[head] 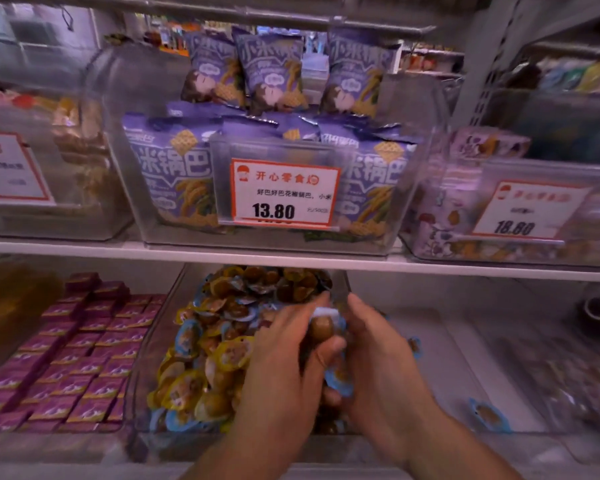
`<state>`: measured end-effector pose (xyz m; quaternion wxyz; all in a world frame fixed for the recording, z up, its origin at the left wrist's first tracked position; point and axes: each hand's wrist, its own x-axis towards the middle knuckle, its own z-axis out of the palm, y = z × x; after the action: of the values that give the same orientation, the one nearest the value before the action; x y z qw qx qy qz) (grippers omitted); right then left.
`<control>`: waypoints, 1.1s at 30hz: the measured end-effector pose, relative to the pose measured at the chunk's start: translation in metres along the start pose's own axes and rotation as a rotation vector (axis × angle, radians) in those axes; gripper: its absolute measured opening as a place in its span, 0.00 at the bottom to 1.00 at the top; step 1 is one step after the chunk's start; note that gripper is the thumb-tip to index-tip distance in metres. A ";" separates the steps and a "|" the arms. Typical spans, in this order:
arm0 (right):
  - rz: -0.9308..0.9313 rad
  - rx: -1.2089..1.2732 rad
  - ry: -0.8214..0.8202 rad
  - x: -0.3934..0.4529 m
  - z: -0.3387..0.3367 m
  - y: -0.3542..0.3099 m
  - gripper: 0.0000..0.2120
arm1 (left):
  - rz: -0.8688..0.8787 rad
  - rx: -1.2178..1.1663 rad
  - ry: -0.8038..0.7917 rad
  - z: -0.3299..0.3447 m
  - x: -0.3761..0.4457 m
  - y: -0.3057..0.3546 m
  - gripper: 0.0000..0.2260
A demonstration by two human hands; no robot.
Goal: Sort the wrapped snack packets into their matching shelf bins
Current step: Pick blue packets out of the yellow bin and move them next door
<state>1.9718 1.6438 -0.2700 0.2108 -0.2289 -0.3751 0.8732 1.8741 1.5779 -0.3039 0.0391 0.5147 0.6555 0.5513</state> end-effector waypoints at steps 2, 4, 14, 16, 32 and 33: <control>-0.036 -0.153 0.044 -0.005 -0.007 -0.005 0.19 | 0.067 0.159 -0.180 0.004 -0.005 0.001 0.28; -0.100 -0.281 0.082 -0.010 -0.017 -0.008 0.18 | 0.087 0.214 -0.280 0.005 -0.007 0.001 0.33; -0.363 -0.494 0.563 0.003 -0.105 -0.058 0.07 | 0.190 0.425 -0.247 -0.006 0.010 -0.027 0.18; -0.240 -0.371 0.537 0.013 -0.118 -0.059 0.04 | 0.189 0.627 -0.322 -0.008 0.014 -0.038 0.20; -0.620 -1.458 0.324 0.031 -0.077 0.022 0.25 | 0.159 0.451 -0.364 -0.046 0.022 -0.051 0.20; -0.638 -1.462 0.336 0.032 -0.078 0.024 0.25 | 0.127 0.434 -0.281 -0.050 0.028 -0.052 0.20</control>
<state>1.9844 1.6898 -0.3432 0.3000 -0.3187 -0.8607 0.2600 1.7968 1.5707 -0.3096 -0.0163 0.6226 0.7129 0.3223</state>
